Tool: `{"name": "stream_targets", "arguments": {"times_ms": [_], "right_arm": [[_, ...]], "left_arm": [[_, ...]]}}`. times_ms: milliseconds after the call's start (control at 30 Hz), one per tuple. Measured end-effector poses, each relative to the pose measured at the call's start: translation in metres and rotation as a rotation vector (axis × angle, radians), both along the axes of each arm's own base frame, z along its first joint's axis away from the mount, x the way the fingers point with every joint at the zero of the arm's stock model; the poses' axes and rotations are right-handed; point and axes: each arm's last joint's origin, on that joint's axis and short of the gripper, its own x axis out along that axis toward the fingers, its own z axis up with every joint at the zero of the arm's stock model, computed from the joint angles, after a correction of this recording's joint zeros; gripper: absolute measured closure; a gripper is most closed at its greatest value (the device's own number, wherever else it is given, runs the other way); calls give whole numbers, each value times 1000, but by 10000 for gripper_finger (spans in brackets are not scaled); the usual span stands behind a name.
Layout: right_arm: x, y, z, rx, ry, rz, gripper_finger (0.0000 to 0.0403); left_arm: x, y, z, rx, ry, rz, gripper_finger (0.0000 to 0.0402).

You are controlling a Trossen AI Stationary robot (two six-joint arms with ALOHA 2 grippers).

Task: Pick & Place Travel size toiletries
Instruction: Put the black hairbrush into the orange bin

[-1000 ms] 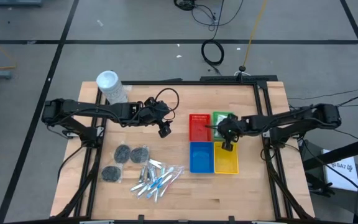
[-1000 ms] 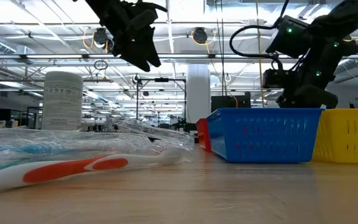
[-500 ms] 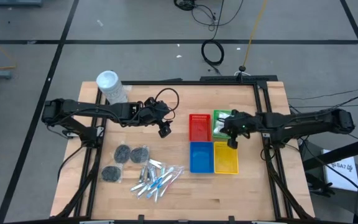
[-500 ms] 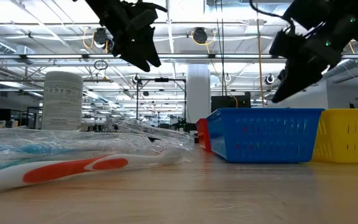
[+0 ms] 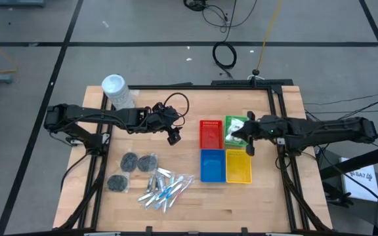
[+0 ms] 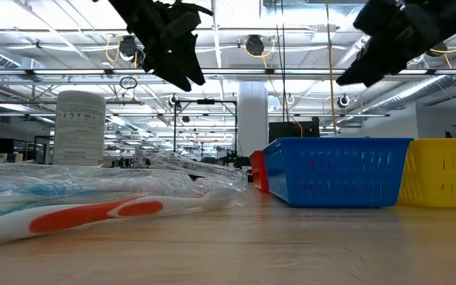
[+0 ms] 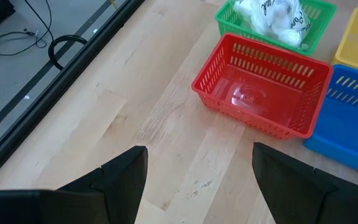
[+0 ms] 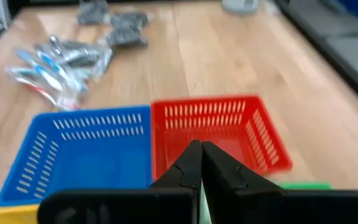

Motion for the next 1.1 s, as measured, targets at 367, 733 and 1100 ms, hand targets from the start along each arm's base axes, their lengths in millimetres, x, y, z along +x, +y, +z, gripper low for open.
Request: {"name": "stream_targets", "arguments": {"times_ms": [367, 733, 1100], "right_arm": [[-11, 8, -6, 8, -196, 140, 403], [-39, 9, -8, 18, -347, 136, 403], [-66, 9, -23, 28, -510, 133, 403]], "left_arm": [[0, 0, 0, 0, 0, 0, 117], [0, -1, 0, 0, 0, -2, 117], [2, -35, 19, 125, -112, -182, 117]]}}
